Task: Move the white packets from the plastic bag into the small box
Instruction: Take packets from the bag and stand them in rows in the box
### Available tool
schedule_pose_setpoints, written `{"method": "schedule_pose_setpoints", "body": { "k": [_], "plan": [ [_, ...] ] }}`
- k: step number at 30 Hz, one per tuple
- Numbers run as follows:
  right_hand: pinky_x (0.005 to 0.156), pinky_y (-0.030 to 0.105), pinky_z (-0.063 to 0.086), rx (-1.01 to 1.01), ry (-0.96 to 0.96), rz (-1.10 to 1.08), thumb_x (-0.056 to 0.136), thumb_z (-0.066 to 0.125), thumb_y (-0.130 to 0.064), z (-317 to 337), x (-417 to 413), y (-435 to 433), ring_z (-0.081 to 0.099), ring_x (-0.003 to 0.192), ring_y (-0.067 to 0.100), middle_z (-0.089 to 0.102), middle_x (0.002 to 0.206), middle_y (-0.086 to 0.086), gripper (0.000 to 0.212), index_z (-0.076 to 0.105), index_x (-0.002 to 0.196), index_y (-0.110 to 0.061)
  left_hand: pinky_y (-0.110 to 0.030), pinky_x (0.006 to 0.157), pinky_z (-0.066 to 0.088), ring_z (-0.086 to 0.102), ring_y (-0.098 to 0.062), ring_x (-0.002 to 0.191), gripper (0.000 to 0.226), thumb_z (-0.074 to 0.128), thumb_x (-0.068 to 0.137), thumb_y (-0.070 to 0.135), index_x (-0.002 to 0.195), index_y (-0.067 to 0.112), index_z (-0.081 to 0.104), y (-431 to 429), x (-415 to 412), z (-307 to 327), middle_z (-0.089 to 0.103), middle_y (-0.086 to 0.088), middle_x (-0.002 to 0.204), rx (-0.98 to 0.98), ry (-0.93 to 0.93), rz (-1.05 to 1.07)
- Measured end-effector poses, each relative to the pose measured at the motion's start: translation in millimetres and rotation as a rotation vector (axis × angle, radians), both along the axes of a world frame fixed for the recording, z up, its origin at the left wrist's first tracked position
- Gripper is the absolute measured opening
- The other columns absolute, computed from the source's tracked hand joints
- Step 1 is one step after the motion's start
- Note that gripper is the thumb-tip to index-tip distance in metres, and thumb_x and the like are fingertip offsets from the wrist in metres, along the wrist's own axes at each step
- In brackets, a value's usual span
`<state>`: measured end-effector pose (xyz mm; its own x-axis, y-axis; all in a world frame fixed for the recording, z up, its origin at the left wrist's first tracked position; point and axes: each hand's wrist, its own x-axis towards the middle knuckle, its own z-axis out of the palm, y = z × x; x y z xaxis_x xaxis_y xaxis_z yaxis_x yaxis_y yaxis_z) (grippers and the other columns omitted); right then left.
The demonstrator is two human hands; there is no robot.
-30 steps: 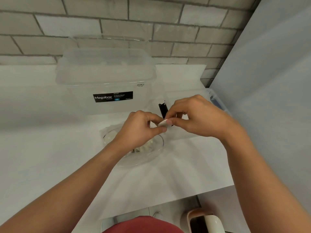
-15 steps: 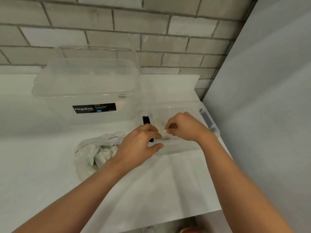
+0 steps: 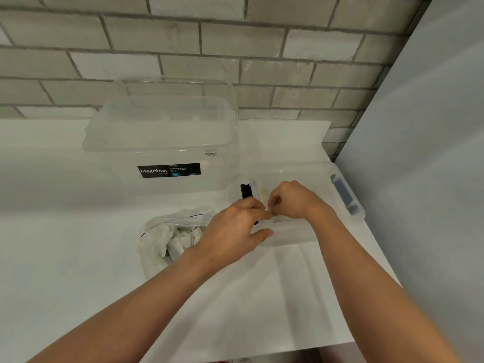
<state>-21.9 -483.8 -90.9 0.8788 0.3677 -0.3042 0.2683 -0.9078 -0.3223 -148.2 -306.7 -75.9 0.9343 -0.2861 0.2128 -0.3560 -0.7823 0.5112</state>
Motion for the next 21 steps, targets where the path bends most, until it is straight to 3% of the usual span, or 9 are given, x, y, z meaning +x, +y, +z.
{"method": "schedule_pose_setpoints", "body": {
  "k": [4,6,9,14,17,21],
  "plan": [
    [0.083,0.041,0.058,0.106,-0.211,-0.117,0.087,0.072,-0.037,22,-22,-5,0.063,0.095,0.016,0.072,0.092,-0.011,0.007,0.075,0.091,-0.032,-0.028,0.095,0.048,0.049,-0.01,0.119,0.036,0.065,0.092,0.044,0.124,0.029,0.067,22,-9,-1,0.057,0.012,0.13,-0.003,-0.061,-0.043],
    [0.08,0.039,0.057,0.214,-0.334,-0.164,0.089,0.069,-0.035,34,-41,-1,0.063,0.087,0.012,0.071,0.088,-0.016,0.005,0.074,0.089,-0.034,-0.031,0.097,0.047,0.05,-0.016,0.119,0.033,0.069,0.09,0.041,0.119,0.028,0.07,42,-14,-3,0.058,0.007,0.129,0.008,-0.141,0.004],
    [0.072,0.023,0.053,0.447,-0.42,-0.23,0.089,0.069,-0.023,51,-76,19,0.064,0.071,0.004,0.07,0.084,-0.018,0.008,0.075,0.088,-0.029,-0.038,0.098,0.047,0.048,-0.022,0.121,0.03,0.073,0.087,0.038,0.115,0.027,0.071,79,-23,-7,0.058,0.003,0.13,-0.002,-0.217,0.114],
    [0.069,0.012,0.049,0.672,-0.427,-0.149,0.087,0.072,-0.013,51,-133,74,0.065,0.074,0.006,0.07,0.084,-0.013,0.01,0.077,0.091,-0.021,-0.038,0.098,0.045,0.042,-0.022,0.126,0.024,0.08,0.081,0.034,0.102,0.027,0.07,134,-45,-15,0.054,0.004,0.133,-0.013,-0.186,0.271],
    [0.075,0.021,0.055,0.672,-0.304,-0.049,0.089,0.071,-0.013,32,-150,106,0.067,0.079,0.007,0.071,0.086,-0.012,0.009,0.076,0.093,-0.019,-0.035,0.092,0.043,0.042,-0.023,0.125,0.025,0.081,0.079,0.042,0.078,0.025,0.063,158,-55,-26,0.055,0.003,0.131,-0.007,-0.175,0.326],
    [0.078,0.035,0.056,0.406,-0.105,0.122,0.089,0.063,-0.02,3,-157,137,0.065,0.083,0.008,0.071,0.088,-0.013,0.014,0.075,0.092,-0.028,-0.038,0.094,0.044,0.045,-0.028,0.123,0.027,0.085,0.074,0.04,0.067,0.023,0.065,174,-61,-45,0.058,-0.003,0.127,0.099,-0.108,0.284]
  ]
}}
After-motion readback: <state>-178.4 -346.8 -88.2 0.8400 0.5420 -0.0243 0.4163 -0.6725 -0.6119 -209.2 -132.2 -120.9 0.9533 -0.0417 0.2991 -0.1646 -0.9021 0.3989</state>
